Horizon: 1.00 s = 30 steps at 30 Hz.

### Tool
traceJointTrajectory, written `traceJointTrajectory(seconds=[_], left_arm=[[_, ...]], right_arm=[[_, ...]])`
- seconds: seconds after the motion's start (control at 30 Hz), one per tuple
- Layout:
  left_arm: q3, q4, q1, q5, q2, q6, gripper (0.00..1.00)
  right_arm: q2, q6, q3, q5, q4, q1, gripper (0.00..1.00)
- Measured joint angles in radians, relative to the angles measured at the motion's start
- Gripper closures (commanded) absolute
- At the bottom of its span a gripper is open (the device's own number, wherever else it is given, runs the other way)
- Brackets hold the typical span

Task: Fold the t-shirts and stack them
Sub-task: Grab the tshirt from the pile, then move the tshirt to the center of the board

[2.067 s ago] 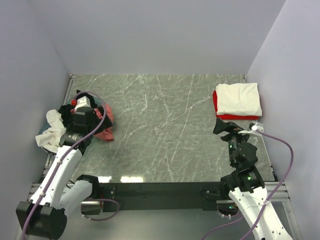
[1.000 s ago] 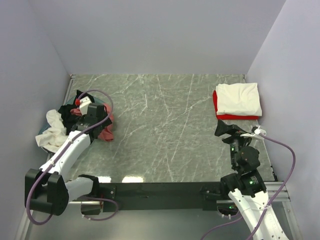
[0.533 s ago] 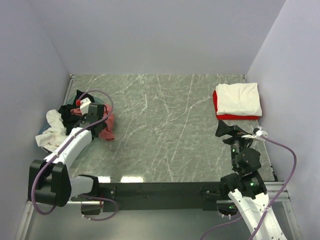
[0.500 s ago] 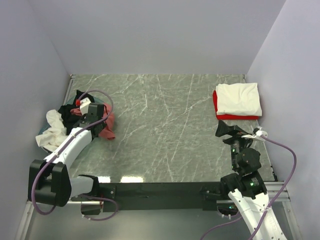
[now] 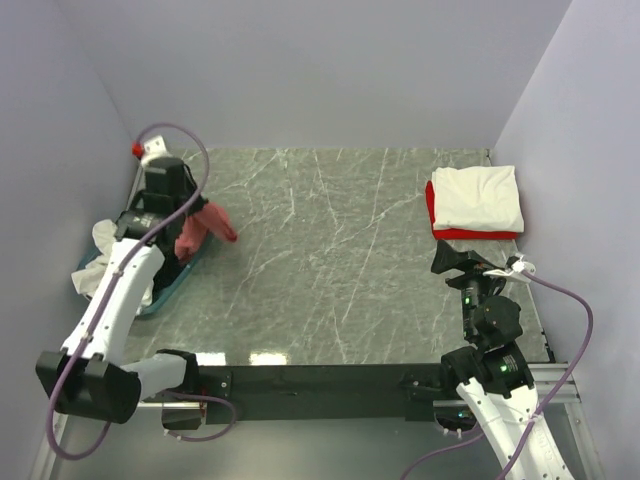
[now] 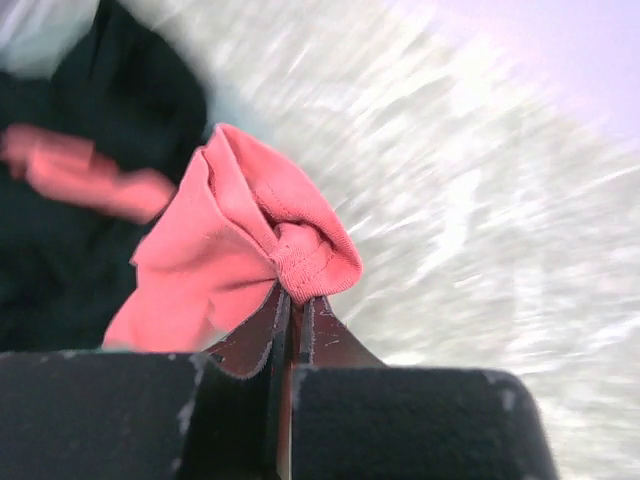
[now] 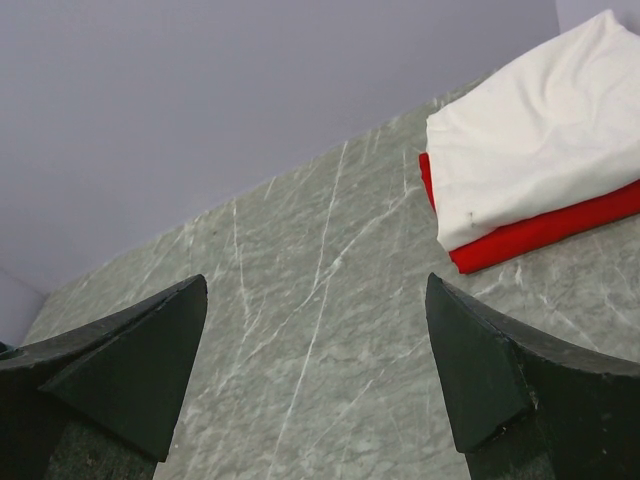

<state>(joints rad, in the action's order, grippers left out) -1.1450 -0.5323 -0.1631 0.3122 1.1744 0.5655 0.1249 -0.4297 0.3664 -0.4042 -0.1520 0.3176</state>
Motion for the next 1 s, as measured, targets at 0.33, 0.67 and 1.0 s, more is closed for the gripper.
traceJointTrajectory(seconds=[0.33, 0.67, 1.0], left_arm=[[-0.446, -0.060, 0.001, -0.198, 0.019, -0.080, 0.99], [-0.793, -0.086, 0.001, -0.544, 0.227, -0.110, 0.99], [-1.101, -0.043, 0.001, -0.766, 0.390, -0.071, 0.99]], right_arm=[[0.003, 0.000, 0.000, -0.006, 0.000, 0.000, 0.04], [0.033, 0.000, 0.000, -0.008, 0.001, 0.000, 0.04], [0.057, 0.000, 0.000, -0.018, 0.002, 0.000, 0.05]])
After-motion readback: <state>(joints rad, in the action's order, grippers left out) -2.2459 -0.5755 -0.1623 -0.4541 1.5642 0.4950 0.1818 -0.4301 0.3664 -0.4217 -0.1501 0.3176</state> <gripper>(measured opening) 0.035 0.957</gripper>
